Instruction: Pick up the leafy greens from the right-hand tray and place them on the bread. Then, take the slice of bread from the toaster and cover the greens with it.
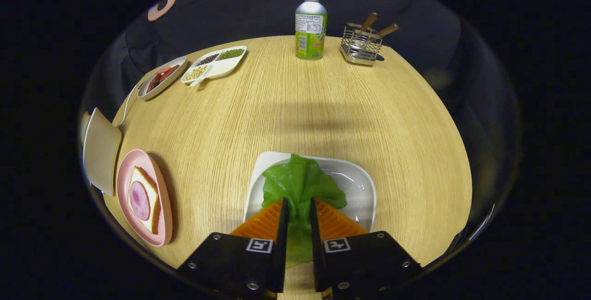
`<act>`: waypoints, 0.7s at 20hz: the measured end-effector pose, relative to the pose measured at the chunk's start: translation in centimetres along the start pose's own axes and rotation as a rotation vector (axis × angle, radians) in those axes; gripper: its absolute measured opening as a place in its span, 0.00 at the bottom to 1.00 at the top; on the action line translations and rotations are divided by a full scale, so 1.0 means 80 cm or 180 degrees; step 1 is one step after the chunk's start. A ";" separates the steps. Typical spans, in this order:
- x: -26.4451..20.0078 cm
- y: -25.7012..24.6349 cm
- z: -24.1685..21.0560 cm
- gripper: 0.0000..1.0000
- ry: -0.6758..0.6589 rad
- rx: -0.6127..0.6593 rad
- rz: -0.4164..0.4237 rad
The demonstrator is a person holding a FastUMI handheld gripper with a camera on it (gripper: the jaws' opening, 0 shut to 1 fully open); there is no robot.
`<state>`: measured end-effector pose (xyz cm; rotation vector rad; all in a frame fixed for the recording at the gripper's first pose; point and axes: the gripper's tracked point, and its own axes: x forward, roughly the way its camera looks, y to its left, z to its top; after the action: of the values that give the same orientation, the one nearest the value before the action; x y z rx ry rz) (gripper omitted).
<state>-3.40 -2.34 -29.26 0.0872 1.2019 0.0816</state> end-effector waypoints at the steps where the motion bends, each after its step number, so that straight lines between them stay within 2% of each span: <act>1: 0.000 0.001 0.002 0.20 -0.0018 0.0057 0.0067; 3: 0.000 0.000 0.004 0.08 -0.0001 0.0264 0.0194; 5: -0.005 0.000 0.006 0.03 -0.0012 0.0390 0.0297; 9: -0.028 0.015 0.027 0.01 -0.0230 0.0478 0.0506; 14: -0.066 0.051 0.047 0.01 -0.0445 0.0349 0.0743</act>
<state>-1.83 1.07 -22.55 0.3246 1.0524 0.2107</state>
